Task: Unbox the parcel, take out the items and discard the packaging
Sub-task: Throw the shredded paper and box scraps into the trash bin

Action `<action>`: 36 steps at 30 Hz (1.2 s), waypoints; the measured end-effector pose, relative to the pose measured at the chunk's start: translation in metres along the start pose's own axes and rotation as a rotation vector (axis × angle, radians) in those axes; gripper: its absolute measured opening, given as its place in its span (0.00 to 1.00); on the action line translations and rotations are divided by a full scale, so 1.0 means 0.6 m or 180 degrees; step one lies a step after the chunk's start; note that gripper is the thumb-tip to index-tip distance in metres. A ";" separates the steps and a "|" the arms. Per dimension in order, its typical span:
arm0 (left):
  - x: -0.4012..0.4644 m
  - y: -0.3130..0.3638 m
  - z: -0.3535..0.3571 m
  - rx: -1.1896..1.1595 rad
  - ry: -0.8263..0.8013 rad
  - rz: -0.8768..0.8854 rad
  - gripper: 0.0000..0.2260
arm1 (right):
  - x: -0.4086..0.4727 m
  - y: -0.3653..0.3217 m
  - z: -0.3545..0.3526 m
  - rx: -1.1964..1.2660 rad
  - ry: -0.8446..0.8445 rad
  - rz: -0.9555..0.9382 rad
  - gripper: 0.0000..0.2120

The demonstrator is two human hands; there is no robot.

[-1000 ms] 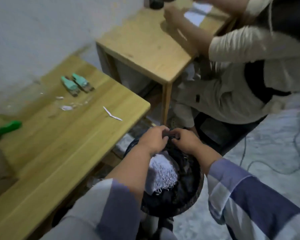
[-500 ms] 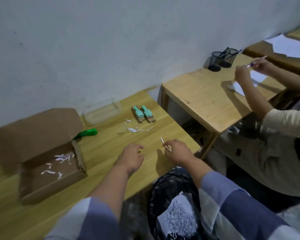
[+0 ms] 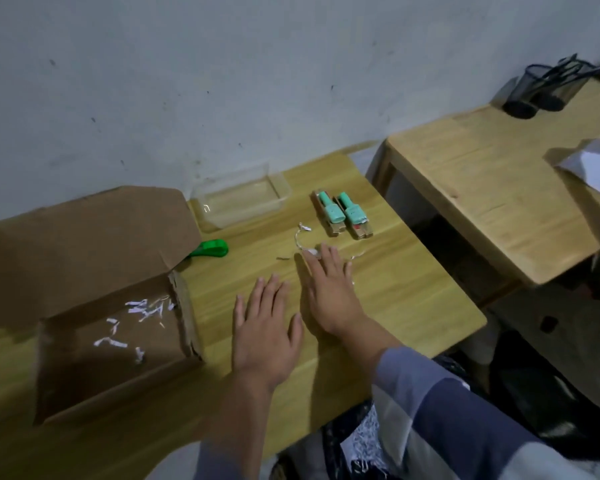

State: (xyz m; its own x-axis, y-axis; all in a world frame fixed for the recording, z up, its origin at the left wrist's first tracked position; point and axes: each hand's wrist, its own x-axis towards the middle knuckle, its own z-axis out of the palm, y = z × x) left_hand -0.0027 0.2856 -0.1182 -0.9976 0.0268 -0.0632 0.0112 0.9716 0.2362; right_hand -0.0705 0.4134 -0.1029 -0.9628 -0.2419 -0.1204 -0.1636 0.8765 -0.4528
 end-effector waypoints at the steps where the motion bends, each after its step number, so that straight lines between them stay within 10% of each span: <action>1: 0.001 0.001 -0.001 -0.0011 0.0006 -0.0007 0.30 | 0.022 -0.008 -0.003 0.0025 0.0009 -0.0082 0.26; 17: 0.003 0.000 -0.003 0.0030 0.0010 -0.0087 0.30 | 0.003 0.053 -0.038 -0.1189 0.0196 -0.0679 0.19; 25: 0.003 0.001 0.004 0.0149 0.0090 -0.0067 0.31 | -0.088 0.105 -0.022 -0.0419 0.0668 -0.0568 0.11; 36: 0.005 0.009 0.001 0.0169 -0.0086 -0.0126 0.26 | -0.258 0.185 -0.089 -0.0197 0.1276 0.1179 0.13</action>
State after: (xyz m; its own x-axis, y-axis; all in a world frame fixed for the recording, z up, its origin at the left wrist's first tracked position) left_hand -0.0053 0.2911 -0.1178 -0.9952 -0.0063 -0.0977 -0.0240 0.9831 0.1814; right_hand 0.0490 0.5705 -0.0876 -0.9629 0.2544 0.0898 0.2011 0.8987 -0.3898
